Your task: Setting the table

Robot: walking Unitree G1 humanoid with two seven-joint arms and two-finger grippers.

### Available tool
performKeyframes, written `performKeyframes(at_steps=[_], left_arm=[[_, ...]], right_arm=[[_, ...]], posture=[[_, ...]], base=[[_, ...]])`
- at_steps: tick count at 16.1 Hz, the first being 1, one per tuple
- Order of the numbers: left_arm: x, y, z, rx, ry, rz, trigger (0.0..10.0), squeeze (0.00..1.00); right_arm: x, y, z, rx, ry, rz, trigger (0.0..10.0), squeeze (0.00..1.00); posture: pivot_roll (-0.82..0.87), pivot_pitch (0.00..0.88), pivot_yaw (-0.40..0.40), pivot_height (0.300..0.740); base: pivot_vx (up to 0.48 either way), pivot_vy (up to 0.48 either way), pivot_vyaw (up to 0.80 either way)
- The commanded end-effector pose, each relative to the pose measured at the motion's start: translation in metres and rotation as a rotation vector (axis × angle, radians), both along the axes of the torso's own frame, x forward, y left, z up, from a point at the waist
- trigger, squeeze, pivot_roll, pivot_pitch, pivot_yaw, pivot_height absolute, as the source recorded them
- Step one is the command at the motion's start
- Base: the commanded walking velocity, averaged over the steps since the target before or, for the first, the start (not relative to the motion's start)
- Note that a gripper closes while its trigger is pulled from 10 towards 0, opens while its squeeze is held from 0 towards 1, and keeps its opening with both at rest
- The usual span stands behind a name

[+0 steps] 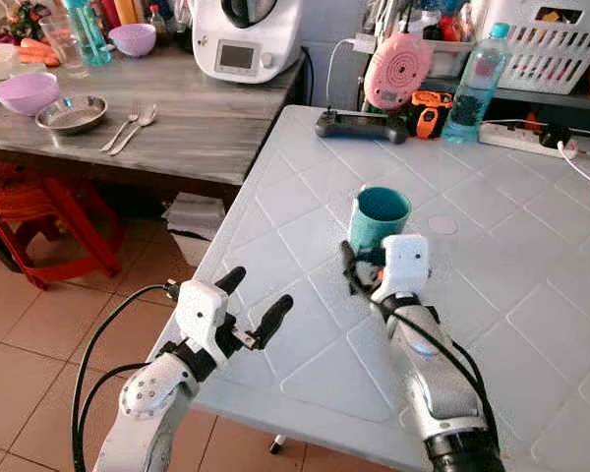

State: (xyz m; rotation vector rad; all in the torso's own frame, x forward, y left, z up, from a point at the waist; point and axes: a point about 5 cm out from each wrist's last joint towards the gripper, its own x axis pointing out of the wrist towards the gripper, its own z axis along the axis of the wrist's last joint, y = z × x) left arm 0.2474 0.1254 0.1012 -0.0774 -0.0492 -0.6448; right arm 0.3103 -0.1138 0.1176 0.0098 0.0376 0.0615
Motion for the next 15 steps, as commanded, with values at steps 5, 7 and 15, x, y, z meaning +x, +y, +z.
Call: performKeyframes(at_steps=[5,7,15], left_arm=[[-0.002,0.0,-0.001,0.005,0.006,-0.015,10.0,0.0],[-0.002,0.001,-0.001,0.007,0.007,-0.018,10.0,0.0],[-0.001,0.002,-0.003,0.013,0.013,-0.001,10.0,0.0]], right_arm=[[-0.002,-0.022,0.005,-0.037,-0.036,-0.102,10.0,0.0],[-0.006,-0.032,0.004,-0.048,-0.036,-0.133,10.0,0.0],[0.0,-0.02,0.01,-0.048,-0.073,-0.053,1.1,0.0]], posture=[[0.1,0.077,-0.004,0.74],[0.1,0.078,-0.001,0.74],[0.11,0.077,-0.005,0.74]], base=[[0.0,0.0,0.0],[0.0,0.0,0.0],[0.0,0.0,0.0]])
